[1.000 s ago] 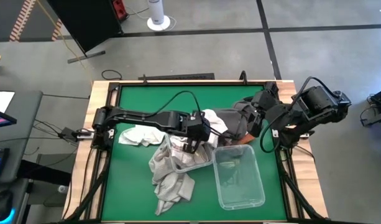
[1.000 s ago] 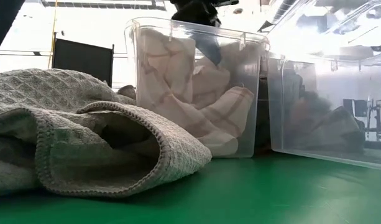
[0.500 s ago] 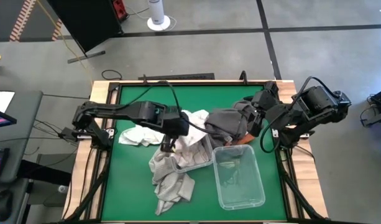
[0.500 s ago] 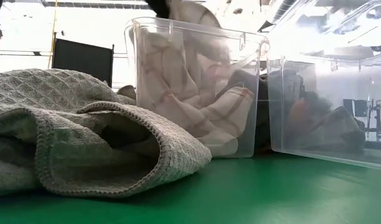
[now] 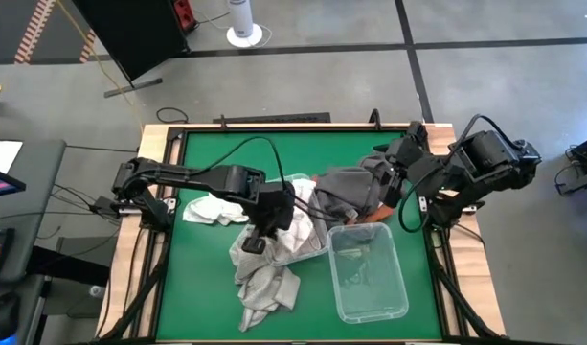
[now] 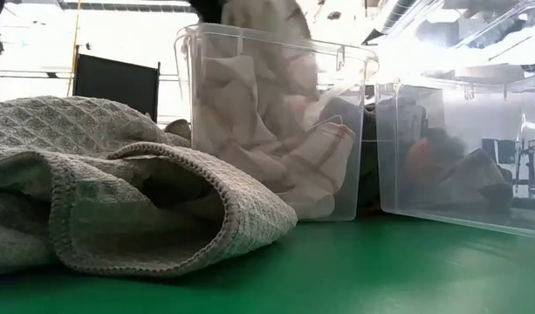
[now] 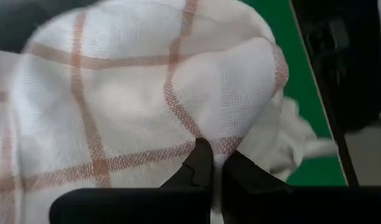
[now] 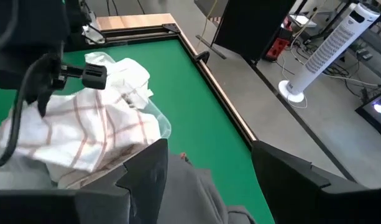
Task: Sort microfiber towel by color & place in baskets
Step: Put the white patterned microfiber towel into the left transparent bin
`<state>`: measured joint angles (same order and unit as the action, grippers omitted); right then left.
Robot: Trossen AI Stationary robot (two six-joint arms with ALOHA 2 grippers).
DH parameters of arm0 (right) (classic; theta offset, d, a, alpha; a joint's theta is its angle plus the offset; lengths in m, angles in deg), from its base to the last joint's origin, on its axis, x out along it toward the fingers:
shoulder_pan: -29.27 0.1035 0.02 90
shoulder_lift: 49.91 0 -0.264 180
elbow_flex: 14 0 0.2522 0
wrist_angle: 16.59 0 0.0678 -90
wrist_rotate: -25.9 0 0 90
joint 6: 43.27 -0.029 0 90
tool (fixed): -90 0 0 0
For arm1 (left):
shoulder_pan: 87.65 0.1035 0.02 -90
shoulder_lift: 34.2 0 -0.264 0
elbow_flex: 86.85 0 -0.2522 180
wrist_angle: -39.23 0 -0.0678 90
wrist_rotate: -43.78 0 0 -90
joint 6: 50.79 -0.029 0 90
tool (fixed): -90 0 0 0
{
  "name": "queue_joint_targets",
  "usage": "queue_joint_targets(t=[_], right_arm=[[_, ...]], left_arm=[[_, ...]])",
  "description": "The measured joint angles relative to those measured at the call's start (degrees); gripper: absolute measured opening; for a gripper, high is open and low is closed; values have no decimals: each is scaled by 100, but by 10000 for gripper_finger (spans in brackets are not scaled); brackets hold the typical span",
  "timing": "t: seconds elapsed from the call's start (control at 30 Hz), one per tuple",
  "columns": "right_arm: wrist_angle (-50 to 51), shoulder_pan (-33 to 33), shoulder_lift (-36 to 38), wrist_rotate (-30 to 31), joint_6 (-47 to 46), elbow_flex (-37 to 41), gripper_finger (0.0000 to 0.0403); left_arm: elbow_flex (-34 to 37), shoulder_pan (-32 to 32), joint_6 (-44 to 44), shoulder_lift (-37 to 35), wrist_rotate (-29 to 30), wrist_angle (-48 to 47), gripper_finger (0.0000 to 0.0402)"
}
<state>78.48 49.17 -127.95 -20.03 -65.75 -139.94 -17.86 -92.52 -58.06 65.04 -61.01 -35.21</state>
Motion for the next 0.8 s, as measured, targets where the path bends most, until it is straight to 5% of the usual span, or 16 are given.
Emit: queue_joint_targets(t=[0.23, 0.5, 0.57, 0.73, 0.8], right_arm=[[-82, -61, 0, -6, 140, 0, 263], [-144, -129, 0, -21, 271, 0, 263], [-211, -167, 0, -31, 290, 0, 263], [-436, -168, 0, -45, 369, 0, 263], [-414, -168, 0, -47, 367, 0, 263]], left_arm=[[-4, 32, 442, 33, 799, 180, 79], [-920, -177, 491, -4, 160, -409, 189], [-1226, -223, 380, -6, 566, -470, 198], [-1315, -150, 259, 12, 2677, -126, 197], [-1133, 6, 258, 85, 2875, 98, 194]])
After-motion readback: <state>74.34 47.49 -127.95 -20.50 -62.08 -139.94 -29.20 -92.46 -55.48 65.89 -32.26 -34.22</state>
